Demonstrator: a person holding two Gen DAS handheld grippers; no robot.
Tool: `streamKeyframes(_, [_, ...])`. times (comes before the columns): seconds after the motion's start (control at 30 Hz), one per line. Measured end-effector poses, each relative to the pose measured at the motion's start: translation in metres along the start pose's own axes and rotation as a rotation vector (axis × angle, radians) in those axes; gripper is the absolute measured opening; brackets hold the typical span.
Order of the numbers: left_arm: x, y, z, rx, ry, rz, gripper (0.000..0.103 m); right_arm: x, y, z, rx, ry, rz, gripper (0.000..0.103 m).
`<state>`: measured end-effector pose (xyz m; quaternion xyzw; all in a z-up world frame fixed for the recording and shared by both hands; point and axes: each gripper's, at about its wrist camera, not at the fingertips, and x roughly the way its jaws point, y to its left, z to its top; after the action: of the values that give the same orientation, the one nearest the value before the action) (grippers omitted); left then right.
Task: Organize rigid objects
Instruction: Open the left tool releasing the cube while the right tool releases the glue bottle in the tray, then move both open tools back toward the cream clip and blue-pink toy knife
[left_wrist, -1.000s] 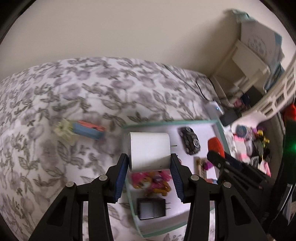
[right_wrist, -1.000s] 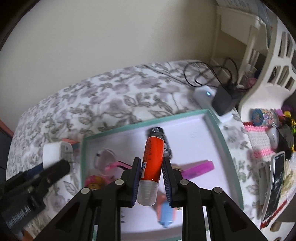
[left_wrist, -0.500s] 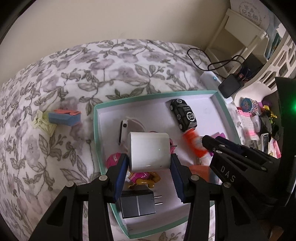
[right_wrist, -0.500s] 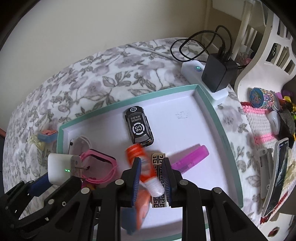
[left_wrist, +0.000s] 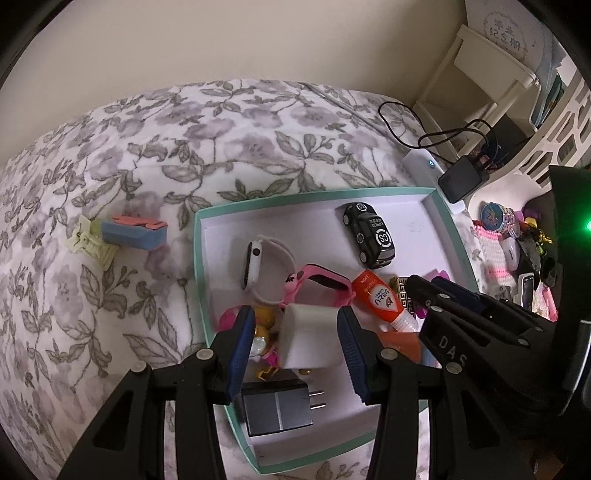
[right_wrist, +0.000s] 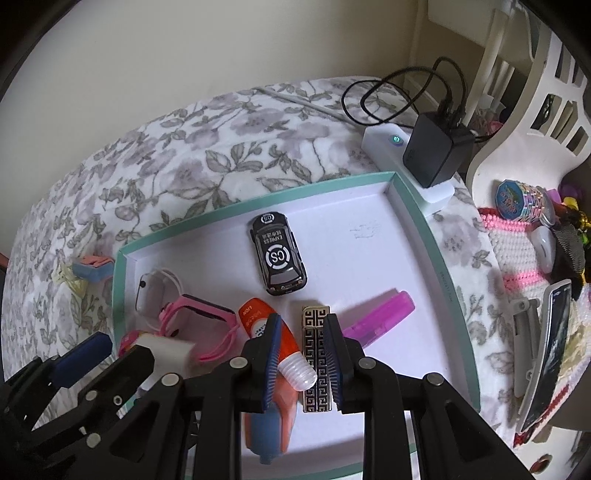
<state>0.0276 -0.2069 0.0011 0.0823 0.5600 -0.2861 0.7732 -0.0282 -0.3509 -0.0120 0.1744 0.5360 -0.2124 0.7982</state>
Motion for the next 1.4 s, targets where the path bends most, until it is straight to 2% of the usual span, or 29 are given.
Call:
streamKeyframes(0.3, [-0.013, 0.020, 0.005, -0.057, -0.039, 0.027, 0.048, -0.022, 0.003, 0.005, -0.006, -0.062, 0.000, 0.026])
streamKeyframes(0.4, [-0.018, 0.032, 0.007, -0.095, -0.056, 0.045, 0.053, -0.029, 0.004, 0.006, -0.006, -0.092, 0.003, 0.029])
streamKeyframes(0.47, [-0.021, 0.040, 0.008, -0.124, -0.066, 0.056, 0.056, -0.030, 0.006, 0.007, -0.009, -0.101, 0.005, 0.039])
streamKeyframes(0.6, [-0.024, 0.054, 0.010, -0.166, -0.077, 0.076, 0.059, -0.028, 0.012, 0.006, -0.023, -0.101, 0.007, 0.050])
streamKeyframes(0.67, [-0.026, 0.061, 0.011, -0.185, -0.087, 0.098, 0.067, -0.025, 0.015, 0.005, -0.030, -0.093, 0.010, 0.056])
streamKeyframes(0.73, [-0.027, 0.068, 0.011, -0.202, -0.096, 0.111, 0.069, -0.024, 0.019, 0.004, -0.038, -0.098, 0.010, 0.064])
streamKeyframes(0.83, [-0.028, 0.078, 0.011, -0.230, -0.103, 0.132, 0.070, -0.023, 0.024, 0.004, -0.053, -0.111, 0.011, 0.071])
streamKeyframes(0.9, [-0.029, 0.084, 0.010, -0.247, -0.107, 0.153, 0.075, -0.023, 0.028, 0.003, -0.072, -0.114, 0.015, 0.075])
streamKeyframes(0.97, [-0.029, 0.089, 0.010, -0.261, -0.113, 0.171, 0.087, -0.023, 0.032, 0.003, -0.088, -0.118, 0.014, 0.080])
streamKeyframes(1.23, [-0.032, 0.105, 0.009, -0.290, -0.135, 0.228, 0.094, -0.023, 0.044, 0.002, -0.120, -0.127, 0.026, 0.103])
streamKeyframes(1.4, [-0.033, 0.115, 0.009, -0.307, -0.154, 0.240, 0.095, -0.020, 0.051, 0.003, -0.131, -0.126, 0.023, 0.103])
